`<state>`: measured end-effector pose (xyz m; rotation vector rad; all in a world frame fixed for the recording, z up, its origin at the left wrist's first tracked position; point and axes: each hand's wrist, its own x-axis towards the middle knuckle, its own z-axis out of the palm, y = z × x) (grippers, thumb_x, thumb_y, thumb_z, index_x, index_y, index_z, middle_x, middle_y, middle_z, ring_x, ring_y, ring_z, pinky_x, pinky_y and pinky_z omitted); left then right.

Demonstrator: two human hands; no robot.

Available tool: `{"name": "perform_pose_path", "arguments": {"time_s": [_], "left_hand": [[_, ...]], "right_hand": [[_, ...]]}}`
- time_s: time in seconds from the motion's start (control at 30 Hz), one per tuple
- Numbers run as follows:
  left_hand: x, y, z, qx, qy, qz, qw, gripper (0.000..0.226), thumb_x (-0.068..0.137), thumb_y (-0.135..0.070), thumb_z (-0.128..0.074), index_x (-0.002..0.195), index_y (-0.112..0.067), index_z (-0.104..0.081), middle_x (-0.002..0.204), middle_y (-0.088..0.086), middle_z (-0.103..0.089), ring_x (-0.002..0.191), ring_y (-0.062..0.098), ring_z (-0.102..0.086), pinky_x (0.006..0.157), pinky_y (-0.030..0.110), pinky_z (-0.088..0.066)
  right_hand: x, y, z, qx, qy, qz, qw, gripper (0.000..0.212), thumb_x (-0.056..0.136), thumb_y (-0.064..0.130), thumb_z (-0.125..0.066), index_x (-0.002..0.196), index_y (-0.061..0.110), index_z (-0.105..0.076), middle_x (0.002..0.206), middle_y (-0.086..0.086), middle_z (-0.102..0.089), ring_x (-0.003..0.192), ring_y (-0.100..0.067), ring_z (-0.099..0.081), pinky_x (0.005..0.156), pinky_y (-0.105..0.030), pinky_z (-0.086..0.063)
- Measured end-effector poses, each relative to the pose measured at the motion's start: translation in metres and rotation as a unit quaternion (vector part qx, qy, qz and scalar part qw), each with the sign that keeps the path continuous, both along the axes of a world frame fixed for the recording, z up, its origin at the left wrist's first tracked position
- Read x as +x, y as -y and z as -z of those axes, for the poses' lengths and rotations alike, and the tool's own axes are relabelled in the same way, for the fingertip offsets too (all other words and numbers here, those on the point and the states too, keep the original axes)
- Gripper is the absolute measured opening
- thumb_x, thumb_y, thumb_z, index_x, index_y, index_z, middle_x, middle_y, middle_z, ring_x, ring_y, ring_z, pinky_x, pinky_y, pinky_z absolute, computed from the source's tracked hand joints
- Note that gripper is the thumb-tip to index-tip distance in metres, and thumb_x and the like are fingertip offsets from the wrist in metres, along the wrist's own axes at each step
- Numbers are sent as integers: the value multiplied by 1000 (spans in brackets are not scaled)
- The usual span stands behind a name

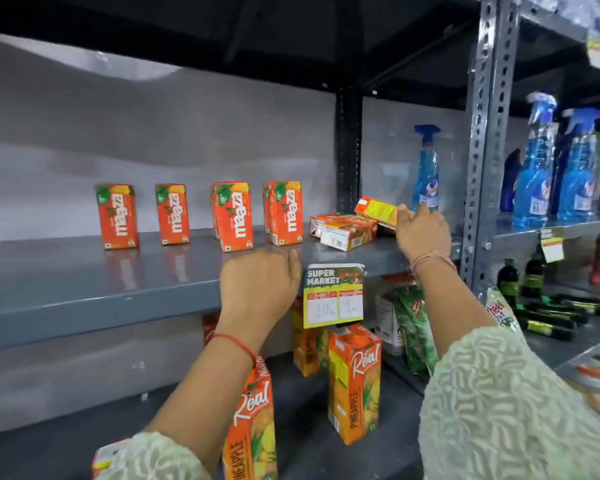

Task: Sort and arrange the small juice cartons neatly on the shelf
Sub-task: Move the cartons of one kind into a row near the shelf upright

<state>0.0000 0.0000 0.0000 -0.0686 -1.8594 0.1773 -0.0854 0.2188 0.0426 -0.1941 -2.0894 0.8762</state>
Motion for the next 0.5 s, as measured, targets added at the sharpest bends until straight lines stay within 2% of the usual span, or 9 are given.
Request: {"name": "perform_pose_path", "arguments": {"time_s": [0.03,0.13,0.23,0.33,0.5], "left_hand": [[-2,0,0,14,-1,14,1000,46,80,-29,-36,42,-13,-56,35,5,-50,26,23,-45,43,16,-21],[-1,-1,0,8,-4,9,1000,47,83,-29,-35,45,-11,-56,36,6,-49,27,23,-45,43,17,-23],[1,-2,2,5,11,12,1000,48,84,-28,-34,46,-10,-56,36,6,-48,27,24,-44,43,17,-22],[0,-1,2,9,18,10,1000,49,85,-29,-34,47,-10,-56,36,6,-48,28,24,-45,43,17,-23],[0,-1,2,16,35,9,999,47,85,-29,-36,46,-10,-54,36,6,-48,28,24,-44,43,18,-27]], "right_hand": [[0,-2,2,-7,21,-23,999,44,96,29,-38,123,-4,-48,124,-32,-53,116,-44,-50,94,-45,-40],[-3,-4,14,-8,-20,-67,998,31,92,24,-45,110,-2,-51,111,-30,-60,103,-43,-56,79,-41,-42],[4,-6,22,-18,-46,-111,993,27,85,25,-58,98,3,-49,98,-20,-62,87,-33,-56,69,-31,-34],[11,-12,14,-50,-40,-140,988,29,77,23,-69,90,10,-47,92,-9,-56,83,-23,-50,68,-28,-35],[14,-14,23,-90,-91,-155,980,32,69,24,-80,84,8,-56,92,-5,-57,86,-18,-52,73,-32,-43]]}}
